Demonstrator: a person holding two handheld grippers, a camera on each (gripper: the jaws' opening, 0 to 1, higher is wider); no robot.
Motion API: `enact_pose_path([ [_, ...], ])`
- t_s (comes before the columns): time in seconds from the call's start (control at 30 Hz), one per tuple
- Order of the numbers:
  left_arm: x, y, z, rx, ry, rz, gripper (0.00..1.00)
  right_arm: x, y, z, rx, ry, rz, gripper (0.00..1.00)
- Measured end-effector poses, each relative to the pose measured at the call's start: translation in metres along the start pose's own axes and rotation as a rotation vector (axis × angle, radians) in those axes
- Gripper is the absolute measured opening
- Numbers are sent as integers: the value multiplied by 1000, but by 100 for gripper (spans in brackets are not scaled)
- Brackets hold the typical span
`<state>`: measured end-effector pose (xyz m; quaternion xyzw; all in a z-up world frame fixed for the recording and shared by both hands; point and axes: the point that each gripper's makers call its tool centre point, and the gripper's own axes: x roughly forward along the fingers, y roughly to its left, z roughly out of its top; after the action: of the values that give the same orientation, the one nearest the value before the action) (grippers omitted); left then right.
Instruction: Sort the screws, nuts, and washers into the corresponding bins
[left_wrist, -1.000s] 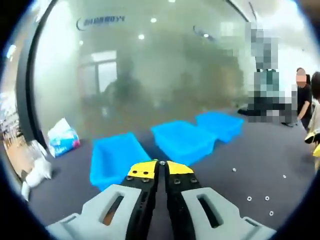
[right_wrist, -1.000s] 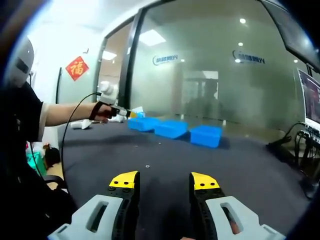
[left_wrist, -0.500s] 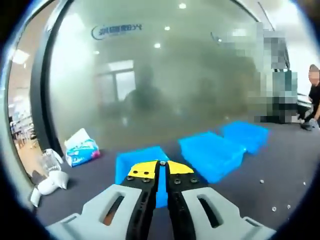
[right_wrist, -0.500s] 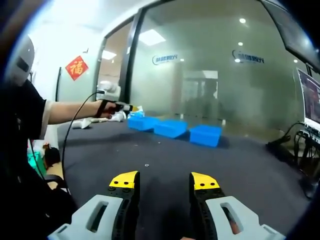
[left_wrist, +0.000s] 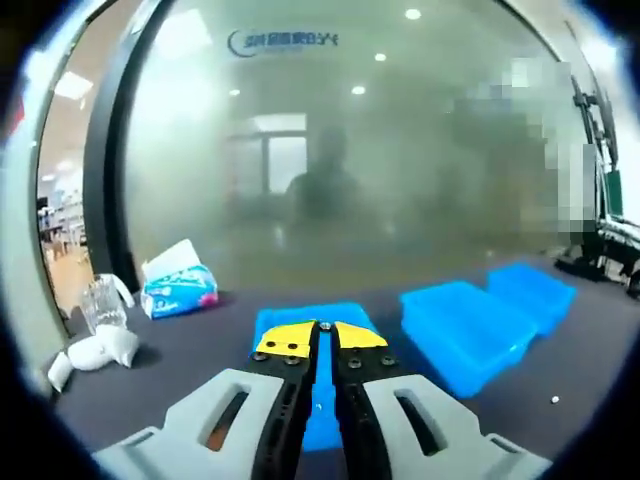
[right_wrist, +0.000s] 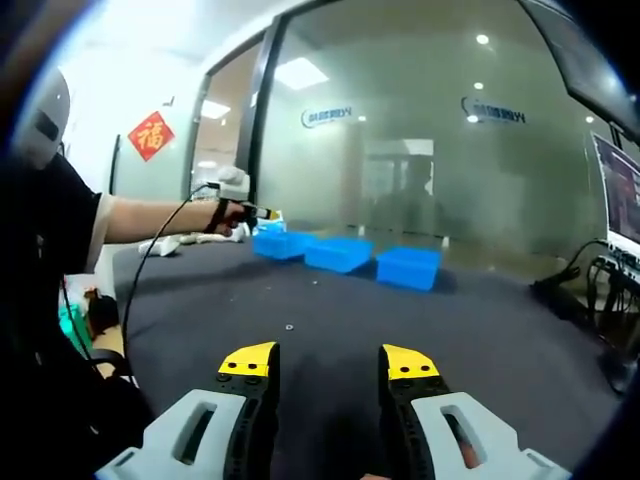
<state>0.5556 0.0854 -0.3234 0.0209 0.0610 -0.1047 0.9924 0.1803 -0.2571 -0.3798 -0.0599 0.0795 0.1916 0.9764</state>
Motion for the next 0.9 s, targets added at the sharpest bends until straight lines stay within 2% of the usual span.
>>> enact_pose_path([
  [0.07,3,-1,1,24,-10,7,4,0,0,0,0,1,-1,36],
  [0.27,13,3,-3,27,2,14,4,0,1,-1,-2,2,4,36],
  [0.47,11,-1,-7,47,14,0,6,1,3,-2,-1,4,7,36],
  [0.73,2,-9,-11,30,26,-52,32,1,3,-2,-1,4,8,36],
  [0.9,-13,-16,-6,16,0,-88,33,3,7,-2,-4,6,15,36],
])
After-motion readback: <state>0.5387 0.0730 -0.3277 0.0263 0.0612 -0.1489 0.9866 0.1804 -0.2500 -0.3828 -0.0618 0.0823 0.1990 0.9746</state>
